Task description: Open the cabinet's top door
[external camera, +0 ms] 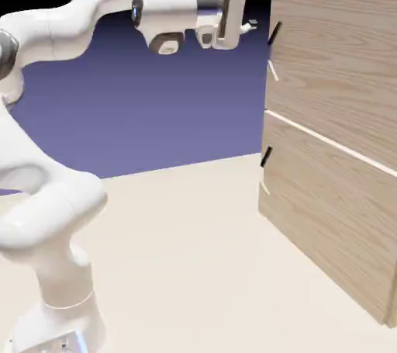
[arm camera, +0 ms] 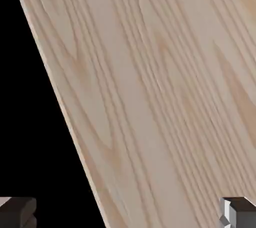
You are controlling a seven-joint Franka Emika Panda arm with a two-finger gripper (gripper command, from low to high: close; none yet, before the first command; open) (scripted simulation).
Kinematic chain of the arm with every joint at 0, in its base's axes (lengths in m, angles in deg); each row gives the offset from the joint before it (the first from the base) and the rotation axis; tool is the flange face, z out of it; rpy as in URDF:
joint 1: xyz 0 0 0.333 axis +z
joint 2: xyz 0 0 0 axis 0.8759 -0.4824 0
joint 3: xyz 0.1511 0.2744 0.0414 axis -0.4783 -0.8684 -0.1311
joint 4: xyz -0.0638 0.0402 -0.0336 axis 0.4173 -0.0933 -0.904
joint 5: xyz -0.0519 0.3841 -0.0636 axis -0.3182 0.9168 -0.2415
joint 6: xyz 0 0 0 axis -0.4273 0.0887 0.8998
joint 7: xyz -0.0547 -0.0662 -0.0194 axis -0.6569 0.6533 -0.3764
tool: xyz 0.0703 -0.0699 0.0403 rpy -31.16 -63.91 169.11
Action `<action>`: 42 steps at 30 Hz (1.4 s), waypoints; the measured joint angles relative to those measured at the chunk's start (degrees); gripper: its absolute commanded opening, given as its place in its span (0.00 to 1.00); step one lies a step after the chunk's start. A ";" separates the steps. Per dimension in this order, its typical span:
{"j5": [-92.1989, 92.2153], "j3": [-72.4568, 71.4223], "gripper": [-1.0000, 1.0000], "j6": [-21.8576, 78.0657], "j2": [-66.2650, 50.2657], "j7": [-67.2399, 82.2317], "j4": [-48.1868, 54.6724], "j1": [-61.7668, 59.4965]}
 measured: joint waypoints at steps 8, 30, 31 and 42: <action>19.94 -12.12 0.50 -1.86 2.91 -13.77 9.05 -10.91; 42.52 -28.32 0.00 -0.51 5.99 -29.62 22.83 -28.94; 43.20 -26.64 0.00 0.97 6.39 -29.21 20.75 -27.00; 45.92 -9.78 0.00 16.06 8.99 -23.76 -1.93 -4.76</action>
